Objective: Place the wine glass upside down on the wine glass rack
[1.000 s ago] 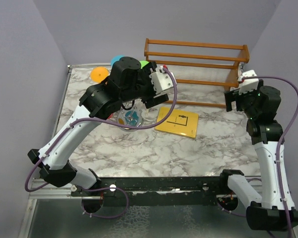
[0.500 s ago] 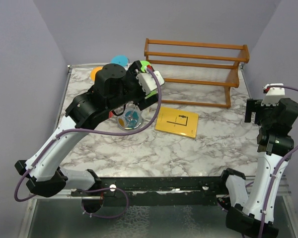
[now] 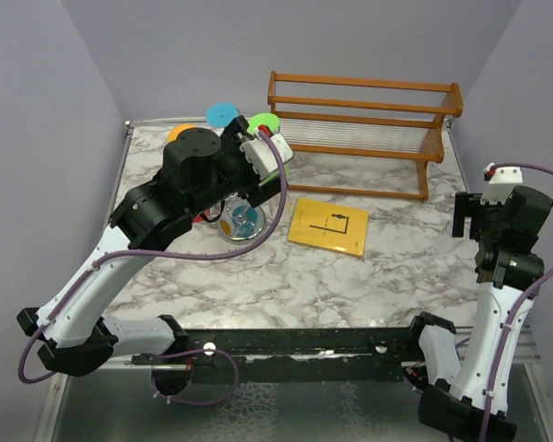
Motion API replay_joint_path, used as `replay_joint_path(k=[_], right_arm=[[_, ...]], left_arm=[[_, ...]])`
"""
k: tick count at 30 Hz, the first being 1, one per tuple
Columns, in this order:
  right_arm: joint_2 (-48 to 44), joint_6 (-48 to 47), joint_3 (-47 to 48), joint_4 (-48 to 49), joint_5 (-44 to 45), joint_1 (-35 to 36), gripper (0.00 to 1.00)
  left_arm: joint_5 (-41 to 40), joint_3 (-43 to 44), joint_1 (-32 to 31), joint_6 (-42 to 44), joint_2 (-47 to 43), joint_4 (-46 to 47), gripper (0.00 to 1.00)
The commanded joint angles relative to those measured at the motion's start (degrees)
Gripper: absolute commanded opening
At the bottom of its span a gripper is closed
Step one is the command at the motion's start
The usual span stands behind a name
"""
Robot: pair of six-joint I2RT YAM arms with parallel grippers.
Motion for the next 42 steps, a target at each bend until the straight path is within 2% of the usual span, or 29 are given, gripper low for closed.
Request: replay_joint_path(k=[1, 12, 20, 33, 42], right_arm=[[1.59, -0.87, 1.53, -4.18, 0.95, -0.31, 0.83], [5.19, -3.11, 2.09, -7.35, 1.47, -0.31, 0.67], [10.56, -3.26, 6.8, -10.66, -2.85, -0.31, 0.55], [14.72, -3.35, 7.52, -10.29, -5.7, -0.31, 0.5], [17.28, -5.14, 6.09, -9.28, -4.66, -0.26, 0.41]], left_arm=[[-2.77, -0.32, -0.26, 0.29, -0.88, 1.93, 0.85], [-4.65, -1.14, -0.34, 1.93, -0.44, 2.12, 0.85], [-4.98, -1.11, -0.31, 2.53, -0.52, 2.34, 0.86], [-4.91, -0.69, -0.94, 3.12, -0.4, 2.14, 0.86], [-5.04, -0.54, -1.1, 3.43, 0.24, 2.03, 0.86]])
